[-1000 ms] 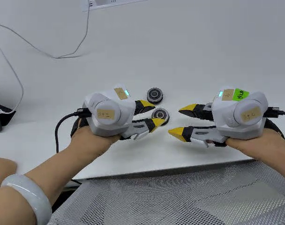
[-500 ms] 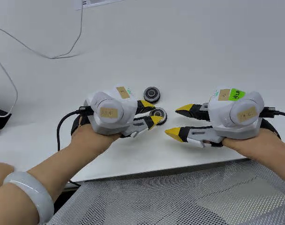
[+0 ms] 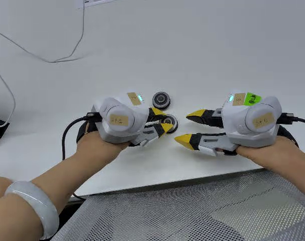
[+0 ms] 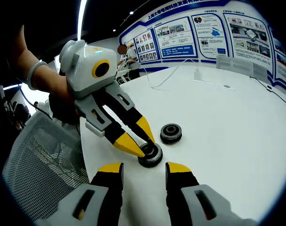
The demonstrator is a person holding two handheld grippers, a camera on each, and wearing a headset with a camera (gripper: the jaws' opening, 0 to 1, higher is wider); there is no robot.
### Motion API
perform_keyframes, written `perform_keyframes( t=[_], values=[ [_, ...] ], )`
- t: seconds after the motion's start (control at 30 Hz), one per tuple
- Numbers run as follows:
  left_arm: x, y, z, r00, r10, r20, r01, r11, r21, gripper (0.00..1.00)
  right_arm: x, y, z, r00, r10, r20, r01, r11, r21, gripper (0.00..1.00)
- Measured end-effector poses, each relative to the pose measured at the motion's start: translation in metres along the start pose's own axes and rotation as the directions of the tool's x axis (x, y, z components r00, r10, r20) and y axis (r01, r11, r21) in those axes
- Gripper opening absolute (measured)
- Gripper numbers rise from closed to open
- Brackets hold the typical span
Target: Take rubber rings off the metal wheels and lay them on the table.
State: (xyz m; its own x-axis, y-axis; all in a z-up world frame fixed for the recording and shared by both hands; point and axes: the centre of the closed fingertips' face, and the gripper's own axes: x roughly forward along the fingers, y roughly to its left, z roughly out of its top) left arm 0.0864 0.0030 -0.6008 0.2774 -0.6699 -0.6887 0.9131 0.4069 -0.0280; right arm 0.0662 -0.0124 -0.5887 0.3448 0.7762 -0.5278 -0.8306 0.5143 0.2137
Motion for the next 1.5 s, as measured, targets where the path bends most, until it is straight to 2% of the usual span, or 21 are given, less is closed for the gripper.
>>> perform_keyframes(
  t=[0.53, 0.83, 0.97, 1.3, 1.5],
  values=[
    [0.001, 0.001, -0.003, 0.9998, -0.002, -0.02, 0.003, 0.999, 0.044, 0.14, 0.002, 0.0, 0.002, 0.9999, 0.0, 0.013, 0.0, 1.0, 0.013, 0.36],
    [0.0, 0.001, -0.003, 0.9997, -0.01, -0.022, 0.011, 0.998, 0.057, 0.14, 0.004, -0.001, 0.003, 0.9997, 0.002, 0.026, -0.003, 0.999, 0.043, 0.36],
    [0.0, 0.001, -0.003, 0.9997, -0.015, -0.021, 0.016, 0.998, 0.058, 0.13, 0.004, -0.003, 0.002, 0.9995, -0.002, 0.032, 0.0, 0.997, 0.079, 0.35],
    [0.0, 0.0, -0.004, 0.9993, -0.024, -0.03, 0.026, 0.998, 0.059, 0.13, 0.013, 0.001, 0.005, 0.9979, 0.024, 0.06, -0.032, 0.99, 0.14, 0.39],
    [0.0, -0.001, -0.002, 0.999, -0.026, -0.036, 0.028, 0.998, 0.06, 0.13, 0.018, 0.005, 0.002, 0.9974, 0.046, 0.056, -0.054, 0.986, 0.158, 0.41]
  ],
)
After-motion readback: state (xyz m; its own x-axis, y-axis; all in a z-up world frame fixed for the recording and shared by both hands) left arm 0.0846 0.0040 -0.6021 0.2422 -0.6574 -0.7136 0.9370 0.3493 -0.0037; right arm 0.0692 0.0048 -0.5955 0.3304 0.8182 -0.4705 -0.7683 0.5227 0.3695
